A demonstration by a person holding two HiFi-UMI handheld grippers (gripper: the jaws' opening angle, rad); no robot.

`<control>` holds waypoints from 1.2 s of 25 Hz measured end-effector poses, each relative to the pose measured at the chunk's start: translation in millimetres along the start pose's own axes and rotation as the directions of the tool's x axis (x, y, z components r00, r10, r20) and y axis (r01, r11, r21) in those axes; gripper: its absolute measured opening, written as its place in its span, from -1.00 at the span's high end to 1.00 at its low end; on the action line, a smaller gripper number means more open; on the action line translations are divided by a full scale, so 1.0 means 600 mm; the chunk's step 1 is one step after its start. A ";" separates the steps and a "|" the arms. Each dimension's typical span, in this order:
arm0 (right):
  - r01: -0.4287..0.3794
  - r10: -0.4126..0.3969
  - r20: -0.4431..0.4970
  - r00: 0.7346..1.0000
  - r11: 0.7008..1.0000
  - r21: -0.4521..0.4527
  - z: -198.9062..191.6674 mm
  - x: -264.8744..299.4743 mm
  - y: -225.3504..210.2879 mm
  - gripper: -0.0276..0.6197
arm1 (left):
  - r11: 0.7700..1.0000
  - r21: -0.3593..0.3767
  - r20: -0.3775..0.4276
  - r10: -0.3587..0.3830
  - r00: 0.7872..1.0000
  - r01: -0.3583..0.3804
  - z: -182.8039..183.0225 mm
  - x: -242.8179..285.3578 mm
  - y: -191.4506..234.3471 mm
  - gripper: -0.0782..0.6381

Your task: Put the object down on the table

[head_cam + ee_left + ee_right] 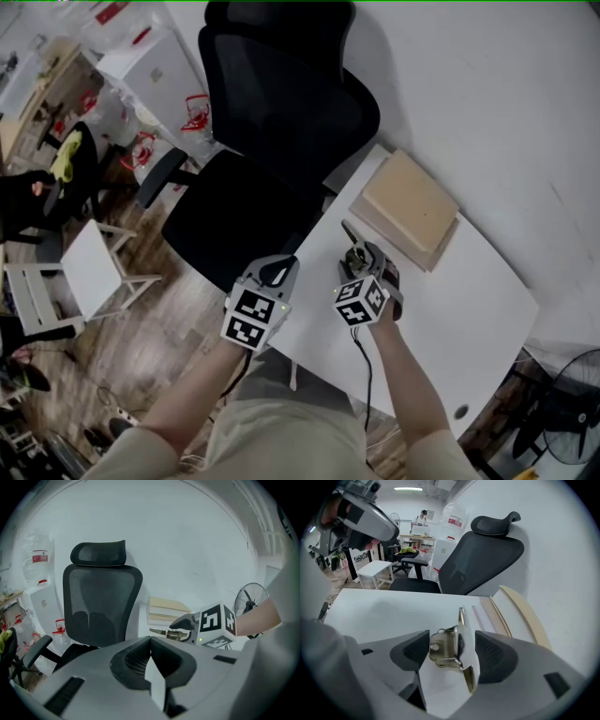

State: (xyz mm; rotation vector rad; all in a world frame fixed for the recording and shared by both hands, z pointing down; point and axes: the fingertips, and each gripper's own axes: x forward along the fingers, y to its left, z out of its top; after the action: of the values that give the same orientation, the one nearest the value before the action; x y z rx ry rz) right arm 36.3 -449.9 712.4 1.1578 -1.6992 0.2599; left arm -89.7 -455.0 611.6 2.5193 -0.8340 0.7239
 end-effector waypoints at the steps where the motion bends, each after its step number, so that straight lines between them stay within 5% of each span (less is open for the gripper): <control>1: -0.005 0.005 0.002 1.000 1.000 0.004 0.000 -0.003 0.002 -0.02 | 1.000 -0.004 0.002 0.003 1.000 -0.003 0.000 -0.005 -0.002 0.73; 11: -0.022 0.005 0.135 0.991 0.992 0.126 0.041 -0.094 -0.019 -0.03 | 0.997 -0.032 0.078 0.075 0.994 -0.073 0.026 -0.064 -0.001 0.73; 16: -0.025 -0.027 0.235 0.972 0.976 0.217 0.077 -0.180 -0.053 0.29 | 0.995 -0.009 0.129 0.102 0.986 -0.101 0.057 -0.103 -0.002 0.73; 23: -0.034 -0.107 0.401 0.910 0.943 0.331 0.128 -0.326 -0.094 0.68 | 0.990 0.064 0.231 0.104 0.967 -0.122 0.134 -0.182 -0.035 0.73; 30: -0.085 -0.149 0.528 0.836 0.916 0.393 0.158 -0.461 -0.103 0.82 | 0.977 0.151 0.325 0.096 0.941 -0.152 0.200 -0.261 -0.076 0.73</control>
State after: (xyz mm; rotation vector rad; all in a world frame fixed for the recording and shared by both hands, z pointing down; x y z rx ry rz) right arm 32.1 -385.4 420.9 1.6881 -2.1939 0.2806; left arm -127.2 -413.3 417.2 2.8079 -1.0893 0.4501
